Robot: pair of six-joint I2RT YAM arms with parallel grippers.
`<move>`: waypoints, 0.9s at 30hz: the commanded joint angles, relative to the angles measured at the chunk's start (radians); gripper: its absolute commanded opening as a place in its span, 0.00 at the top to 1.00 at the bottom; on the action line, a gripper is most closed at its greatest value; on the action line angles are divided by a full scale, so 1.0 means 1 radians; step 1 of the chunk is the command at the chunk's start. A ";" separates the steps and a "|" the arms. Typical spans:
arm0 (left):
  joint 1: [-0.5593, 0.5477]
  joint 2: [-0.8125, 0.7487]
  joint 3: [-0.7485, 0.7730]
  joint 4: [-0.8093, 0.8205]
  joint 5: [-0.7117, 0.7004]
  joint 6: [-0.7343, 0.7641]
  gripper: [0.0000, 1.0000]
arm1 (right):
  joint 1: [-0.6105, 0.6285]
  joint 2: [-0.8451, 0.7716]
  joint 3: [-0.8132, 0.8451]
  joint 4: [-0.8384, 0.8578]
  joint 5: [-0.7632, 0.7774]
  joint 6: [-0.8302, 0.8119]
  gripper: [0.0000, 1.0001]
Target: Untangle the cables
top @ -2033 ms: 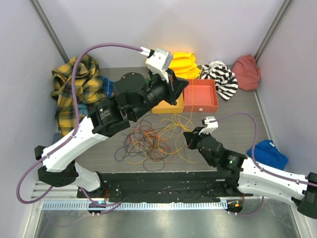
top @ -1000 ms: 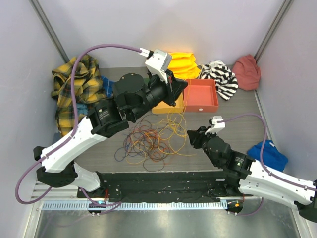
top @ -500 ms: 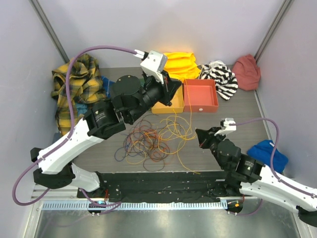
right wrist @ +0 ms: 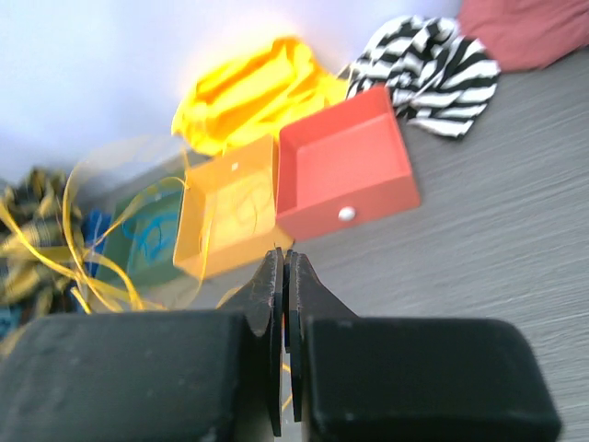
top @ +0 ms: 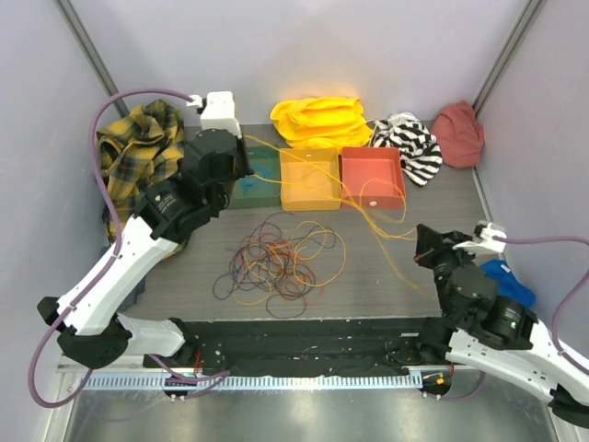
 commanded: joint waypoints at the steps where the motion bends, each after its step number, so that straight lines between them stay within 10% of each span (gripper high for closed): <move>1: 0.172 -0.036 -0.116 -0.108 0.013 -0.147 1.00 | 0.000 -0.036 0.098 -0.045 0.157 -0.033 0.99; 27: 0.489 -0.108 -0.143 -0.156 0.177 -0.239 1.00 | 0.001 -0.165 0.321 -0.110 0.240 -0.192 0.99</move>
